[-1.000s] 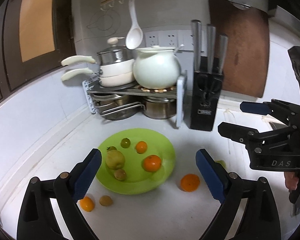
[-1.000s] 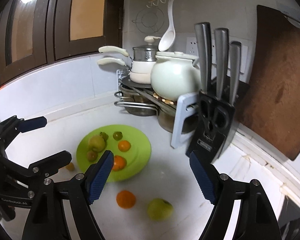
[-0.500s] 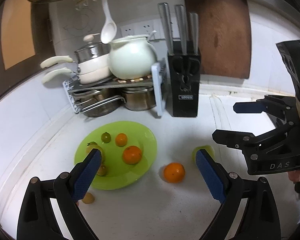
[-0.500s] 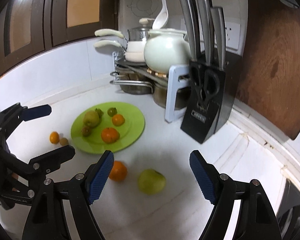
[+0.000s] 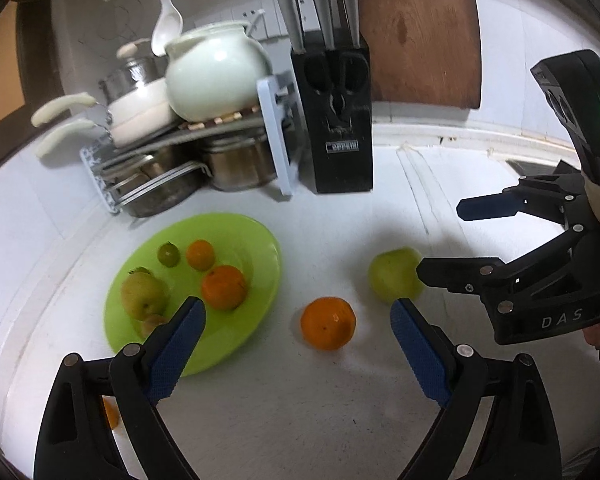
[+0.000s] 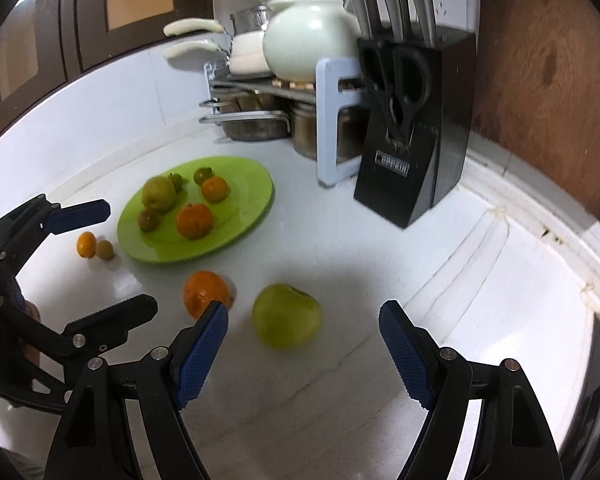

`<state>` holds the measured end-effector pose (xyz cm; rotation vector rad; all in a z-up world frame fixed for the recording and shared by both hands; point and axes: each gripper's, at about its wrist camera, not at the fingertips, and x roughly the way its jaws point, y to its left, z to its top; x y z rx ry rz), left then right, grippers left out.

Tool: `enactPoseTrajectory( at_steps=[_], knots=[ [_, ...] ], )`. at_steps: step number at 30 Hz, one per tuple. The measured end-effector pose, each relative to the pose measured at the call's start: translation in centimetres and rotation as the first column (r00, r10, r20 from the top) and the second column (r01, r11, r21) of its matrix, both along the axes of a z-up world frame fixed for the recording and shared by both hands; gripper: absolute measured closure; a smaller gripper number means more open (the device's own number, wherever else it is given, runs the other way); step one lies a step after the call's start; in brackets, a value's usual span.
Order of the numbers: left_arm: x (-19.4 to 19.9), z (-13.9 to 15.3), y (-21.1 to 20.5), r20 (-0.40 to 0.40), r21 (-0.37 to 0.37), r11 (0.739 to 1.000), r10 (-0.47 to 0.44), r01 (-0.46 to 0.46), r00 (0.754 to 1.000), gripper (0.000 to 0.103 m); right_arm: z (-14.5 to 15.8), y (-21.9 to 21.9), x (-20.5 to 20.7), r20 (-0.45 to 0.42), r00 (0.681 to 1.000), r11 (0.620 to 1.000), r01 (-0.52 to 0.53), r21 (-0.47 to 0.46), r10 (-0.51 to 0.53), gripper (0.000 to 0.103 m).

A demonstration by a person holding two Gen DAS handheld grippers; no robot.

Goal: Organize fruits
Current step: 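Grasp an orange with the left tool while the right tool grasps the green apple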

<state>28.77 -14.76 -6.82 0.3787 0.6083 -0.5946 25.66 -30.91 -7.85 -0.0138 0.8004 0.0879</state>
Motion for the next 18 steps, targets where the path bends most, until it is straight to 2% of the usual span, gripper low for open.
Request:
enactPoseTrajectory(
  at_steps=[6,8,12,18],
  knots=[
    [1.2,-1.7,-0.4,-0.056,0.009,1.000,-0.023,0.024,0.998,0.018,-1.4,0.1,0.8,-0.033,0.999,1.000,-0.018,0.002,0.018,0.025],
    [1.5,-2.0,-0.5,-0.073,0.005,0.999,-0.035,0.036,0.997,0.025,-1.7,0.2,1.2,-0.042,0.999,1.000,-0.028,0.004,0.028,0.025],
    [2.1,-2.5,-0.9,-0.112,-0.012,0.997,-0.072,0.071,0.991,0.029,-2.2,0.2,1.7,-0.057,0.997,0.999,-0.043,0.021,0.044,0.031],
    [2.8,-3.3,-1.5,-0.144,0.000,0.996,-0.083,0.084,0.986,0.042,-3.0,0.1,2.5,-0.085,0.994,0.997,-0.060,0.037,0.063,0.037]
  ],
)
